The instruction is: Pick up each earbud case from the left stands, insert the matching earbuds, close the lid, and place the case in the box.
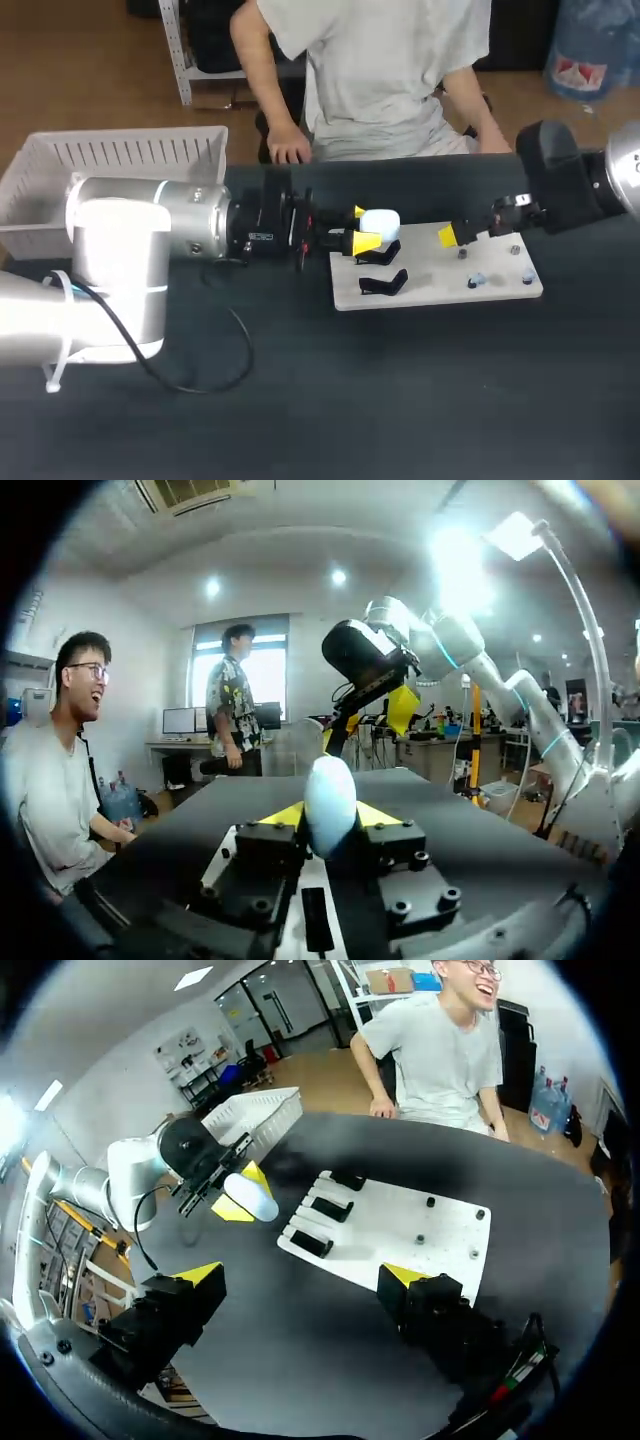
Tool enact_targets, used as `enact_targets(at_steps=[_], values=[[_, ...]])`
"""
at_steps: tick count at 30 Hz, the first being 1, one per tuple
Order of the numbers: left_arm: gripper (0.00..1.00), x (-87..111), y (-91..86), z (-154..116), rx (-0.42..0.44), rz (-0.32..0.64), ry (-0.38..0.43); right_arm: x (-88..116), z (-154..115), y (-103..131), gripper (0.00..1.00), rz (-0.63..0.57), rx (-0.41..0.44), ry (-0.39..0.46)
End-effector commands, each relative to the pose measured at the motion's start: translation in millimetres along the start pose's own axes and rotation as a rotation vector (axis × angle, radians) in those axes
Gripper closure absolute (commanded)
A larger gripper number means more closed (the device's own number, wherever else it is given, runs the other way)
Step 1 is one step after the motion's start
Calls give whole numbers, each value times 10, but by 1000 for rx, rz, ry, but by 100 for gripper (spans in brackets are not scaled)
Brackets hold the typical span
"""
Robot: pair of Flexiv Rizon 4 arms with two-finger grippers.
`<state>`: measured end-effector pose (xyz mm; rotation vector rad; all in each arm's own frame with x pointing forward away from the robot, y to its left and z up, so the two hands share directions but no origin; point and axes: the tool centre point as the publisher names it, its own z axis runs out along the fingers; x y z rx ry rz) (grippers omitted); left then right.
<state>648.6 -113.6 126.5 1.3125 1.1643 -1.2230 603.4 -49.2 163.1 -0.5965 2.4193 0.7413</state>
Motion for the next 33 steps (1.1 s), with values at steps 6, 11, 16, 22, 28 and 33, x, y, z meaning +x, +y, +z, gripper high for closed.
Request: enact_targets(at_steps=[6,11,16,22,28,33], values=[[100,-2,-9,2,-11,0,-12,-10,79,39,0,6,7,26],[100,2,-4,0,-20,3,-24,-39,158,96,0,2,0,48],[100,2,-4,0,-20,3,-24,-102,279,179,0,-6,-16,79],[100,2,-4,0,-20,3,-24,-163,431,214,0,0,-23,108],[100,2,-4,0,-20,3,-24,-220,550,229,0,-1,-32,118],[100,2,-4,0,-20,3,-24,-262,618,239,0,-6,-36,123]])
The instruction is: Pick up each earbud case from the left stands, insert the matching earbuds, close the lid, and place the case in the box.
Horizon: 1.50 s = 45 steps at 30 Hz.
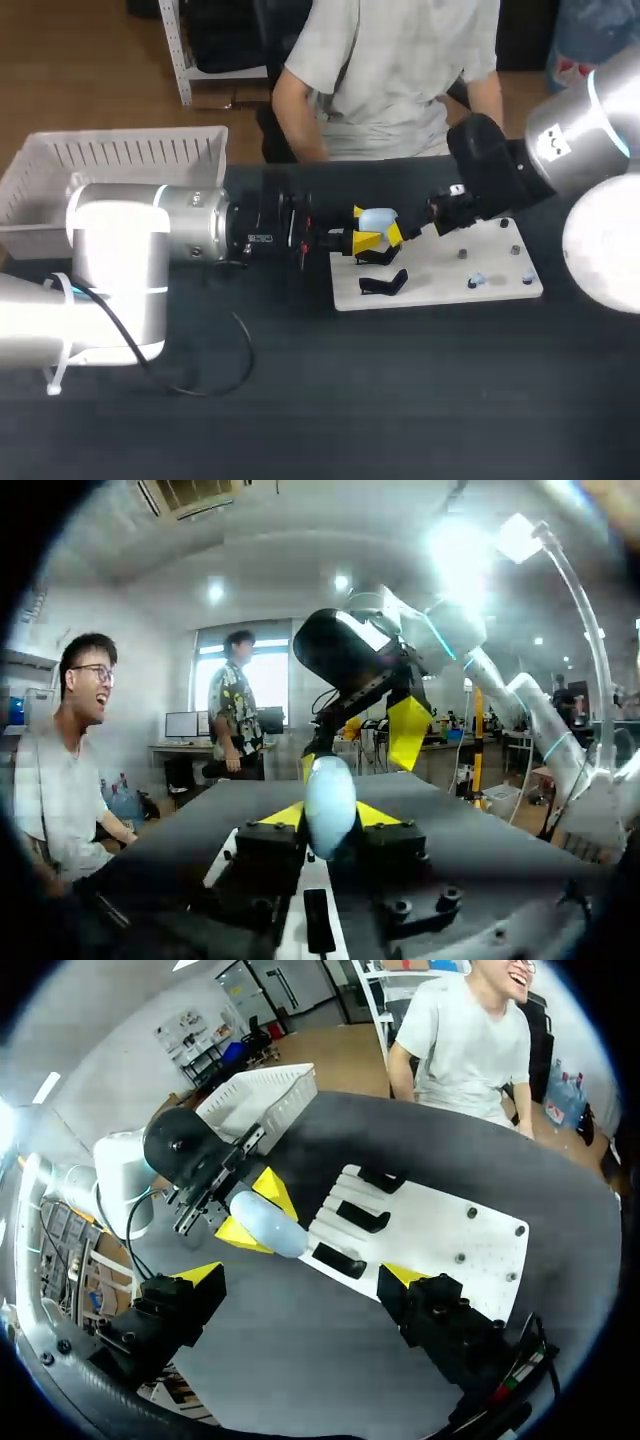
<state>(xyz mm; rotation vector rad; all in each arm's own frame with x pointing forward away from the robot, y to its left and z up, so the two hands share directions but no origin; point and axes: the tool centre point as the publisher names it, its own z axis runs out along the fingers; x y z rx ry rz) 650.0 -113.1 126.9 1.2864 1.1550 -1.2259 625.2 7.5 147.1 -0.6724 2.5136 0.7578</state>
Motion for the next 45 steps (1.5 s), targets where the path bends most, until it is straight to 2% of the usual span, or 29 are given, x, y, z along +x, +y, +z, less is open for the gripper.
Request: enact_targets(at_steps=[1,27,42,45], values=[[100,6,-18,6,-7,4,-2,-67,85,-9,0,-2,-10,12],[100,6,-18,6,-7,4,-2,-119,158,-96,0,8,2,26],[100,6,-18,6,-7,4,-2,-213,102,-139,0,18,20,-8],[100,6,-18,6,-7,4,-2,-264,45,-134,0,12,23,-35]])
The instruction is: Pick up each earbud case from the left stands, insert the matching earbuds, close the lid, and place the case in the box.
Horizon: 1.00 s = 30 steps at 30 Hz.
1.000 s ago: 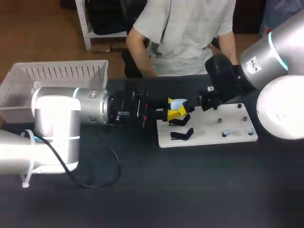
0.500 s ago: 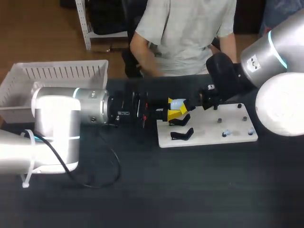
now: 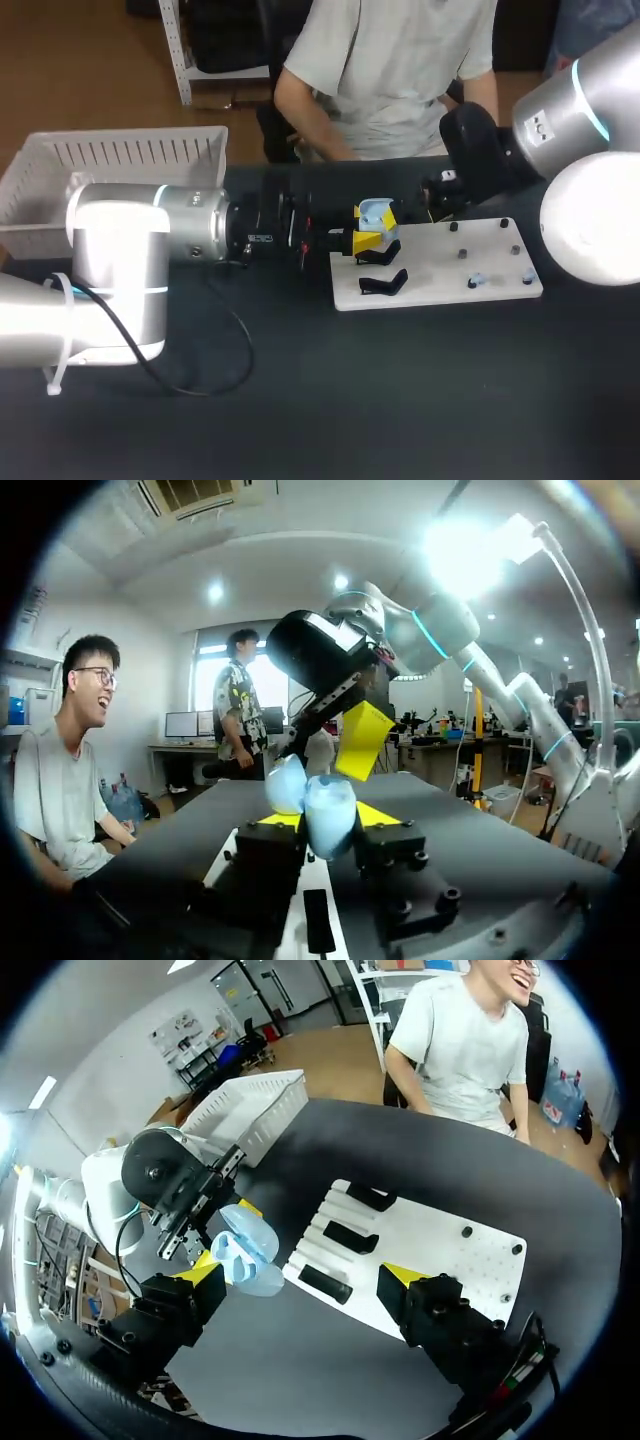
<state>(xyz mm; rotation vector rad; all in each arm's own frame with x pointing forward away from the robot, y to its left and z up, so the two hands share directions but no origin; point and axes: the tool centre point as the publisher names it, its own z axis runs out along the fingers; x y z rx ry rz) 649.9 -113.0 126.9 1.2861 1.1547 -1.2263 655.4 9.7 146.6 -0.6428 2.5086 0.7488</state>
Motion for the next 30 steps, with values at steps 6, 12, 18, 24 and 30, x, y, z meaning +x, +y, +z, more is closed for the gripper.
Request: enact_targets(at_steps=[6,12,18,24,30], values=[[100,6,-17,7,-8,4,-2,-98,-308,-13,0,-31,84,-83],[100,6,-17,7,-8,4,-2,6,-561,-151,0,-57,230,-49],[100,6,-17,7,-8,4,-2,274,-738,-459,0,-10,374,40],[100,6,-17,7,-8,4,-2,635,-780,-757,0,54,470,165],[100,6,-17,7,-8,4,-2,936,-718,-1018,0,70,560,286]])
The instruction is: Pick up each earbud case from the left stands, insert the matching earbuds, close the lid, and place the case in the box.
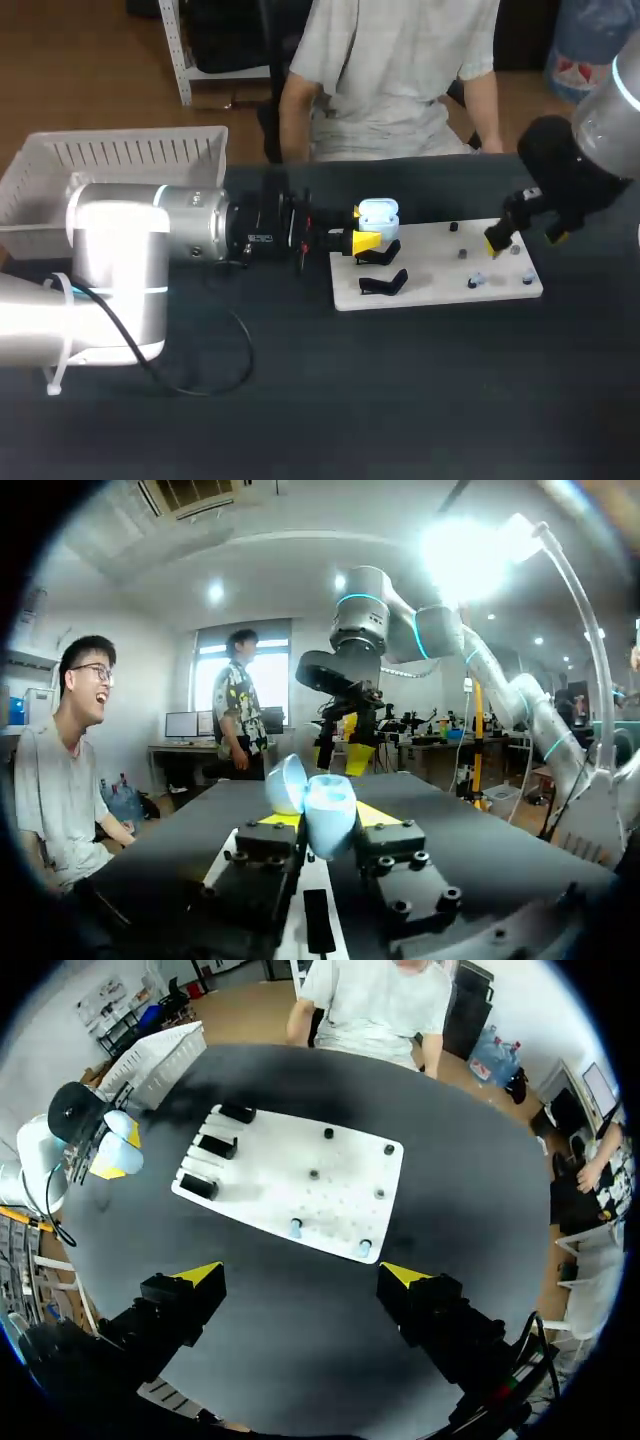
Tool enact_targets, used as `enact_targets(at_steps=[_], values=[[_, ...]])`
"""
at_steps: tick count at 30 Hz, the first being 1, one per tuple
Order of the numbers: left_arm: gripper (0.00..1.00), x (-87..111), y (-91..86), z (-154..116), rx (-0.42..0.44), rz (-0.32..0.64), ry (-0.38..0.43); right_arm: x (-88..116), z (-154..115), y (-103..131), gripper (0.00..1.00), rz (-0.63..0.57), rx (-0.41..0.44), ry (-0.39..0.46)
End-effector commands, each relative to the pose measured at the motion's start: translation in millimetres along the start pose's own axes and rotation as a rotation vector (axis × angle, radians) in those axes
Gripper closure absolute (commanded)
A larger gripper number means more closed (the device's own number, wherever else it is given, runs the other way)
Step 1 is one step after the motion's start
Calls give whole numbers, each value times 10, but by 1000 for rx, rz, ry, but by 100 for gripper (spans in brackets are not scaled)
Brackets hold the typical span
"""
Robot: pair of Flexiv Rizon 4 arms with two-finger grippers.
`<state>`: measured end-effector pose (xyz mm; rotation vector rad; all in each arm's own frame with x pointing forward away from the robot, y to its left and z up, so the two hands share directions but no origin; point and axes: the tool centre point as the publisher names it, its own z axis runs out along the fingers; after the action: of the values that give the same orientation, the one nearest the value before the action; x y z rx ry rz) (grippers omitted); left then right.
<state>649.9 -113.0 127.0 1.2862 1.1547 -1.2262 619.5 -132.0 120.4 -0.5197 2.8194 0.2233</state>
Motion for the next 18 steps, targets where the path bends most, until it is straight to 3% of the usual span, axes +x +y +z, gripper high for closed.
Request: enact_targets(at_steps=[1,10,16,18], values=[[100,6,-17,7,-8,4,-2,90,97,-69,0,-5,203,43],[100,6,-17,7,-8,4,-2,183,398,-267,0,-12,279,153],[100,6,-17,7,-8,4,-2,181,550,-359,24,25,311,185],[100,6,-17,7,-8,4,-2,176,594,-377,42,36,322,190]])
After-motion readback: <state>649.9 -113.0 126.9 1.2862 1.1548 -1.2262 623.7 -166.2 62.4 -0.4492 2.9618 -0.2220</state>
